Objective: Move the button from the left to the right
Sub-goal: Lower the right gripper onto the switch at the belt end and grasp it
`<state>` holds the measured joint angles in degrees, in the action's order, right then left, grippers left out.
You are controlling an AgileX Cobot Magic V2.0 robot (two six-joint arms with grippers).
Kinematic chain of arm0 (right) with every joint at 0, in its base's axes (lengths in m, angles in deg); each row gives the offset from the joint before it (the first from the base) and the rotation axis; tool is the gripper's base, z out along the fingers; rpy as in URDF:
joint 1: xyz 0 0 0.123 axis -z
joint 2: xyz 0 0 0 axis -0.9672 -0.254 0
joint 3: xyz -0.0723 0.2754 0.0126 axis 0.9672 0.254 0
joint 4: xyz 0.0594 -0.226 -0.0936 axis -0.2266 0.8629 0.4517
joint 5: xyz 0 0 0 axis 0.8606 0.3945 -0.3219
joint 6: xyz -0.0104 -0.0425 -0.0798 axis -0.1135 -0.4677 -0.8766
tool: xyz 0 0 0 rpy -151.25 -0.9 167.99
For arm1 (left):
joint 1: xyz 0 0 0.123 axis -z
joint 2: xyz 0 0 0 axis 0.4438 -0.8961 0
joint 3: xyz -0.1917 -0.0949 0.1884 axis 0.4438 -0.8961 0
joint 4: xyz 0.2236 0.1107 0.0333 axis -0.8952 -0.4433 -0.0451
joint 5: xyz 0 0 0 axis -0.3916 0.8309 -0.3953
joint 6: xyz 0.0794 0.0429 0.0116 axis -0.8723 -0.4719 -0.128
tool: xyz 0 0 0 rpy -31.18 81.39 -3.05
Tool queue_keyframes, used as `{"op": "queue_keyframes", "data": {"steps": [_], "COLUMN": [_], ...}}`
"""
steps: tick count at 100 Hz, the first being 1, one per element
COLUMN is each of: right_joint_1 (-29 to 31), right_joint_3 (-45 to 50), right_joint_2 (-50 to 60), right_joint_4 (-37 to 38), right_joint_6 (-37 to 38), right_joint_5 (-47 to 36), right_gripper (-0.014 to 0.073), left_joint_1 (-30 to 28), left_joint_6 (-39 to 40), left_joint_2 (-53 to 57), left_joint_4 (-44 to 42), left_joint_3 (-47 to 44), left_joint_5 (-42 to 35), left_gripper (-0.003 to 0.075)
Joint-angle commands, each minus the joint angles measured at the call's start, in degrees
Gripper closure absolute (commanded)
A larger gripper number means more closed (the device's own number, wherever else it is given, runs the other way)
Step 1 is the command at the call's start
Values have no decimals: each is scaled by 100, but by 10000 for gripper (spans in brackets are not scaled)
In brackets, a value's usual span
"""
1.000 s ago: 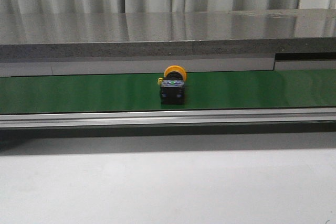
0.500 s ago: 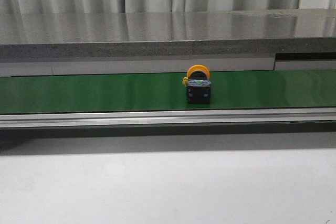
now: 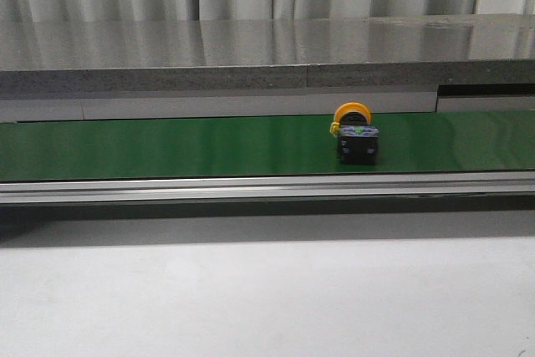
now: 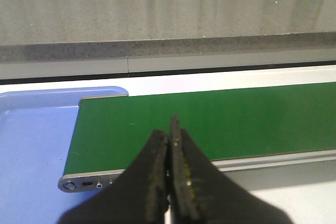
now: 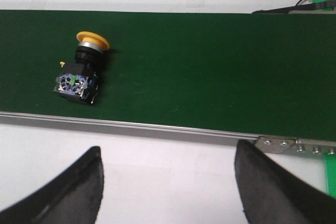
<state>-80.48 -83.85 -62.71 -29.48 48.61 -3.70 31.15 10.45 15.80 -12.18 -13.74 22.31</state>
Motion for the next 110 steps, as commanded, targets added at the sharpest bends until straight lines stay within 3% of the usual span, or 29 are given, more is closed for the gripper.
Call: {"op": "queue_keyframes", "data": {"steps": [1,52,87,110], "right_joint_1": [-2,-521,-581,-570], "right_joint_3": [-196,-214,-989,-1218], "right_joint_2": [-209,-1555,-2328,-2944], "right_joint_4": [-65,-52,-23,444], "right_joint_6": [-7,-125,-125,-125], "right_joint_5": [-390,-1308,-1301,-1369], "right_gripper": [64,64,64,64], "left_joint_1": [-4,-4,-4,-4], "left_joint_6": [58,58,58,58], "left_joint_2": [-33,-33,-33,-33], "left_joint_4": [33,33,33,33], "left_joint_3": [155,155,155,155], "left_joint_5": [-481,-481,-481,-481], "left_gripper": [741,741,741,741]}}
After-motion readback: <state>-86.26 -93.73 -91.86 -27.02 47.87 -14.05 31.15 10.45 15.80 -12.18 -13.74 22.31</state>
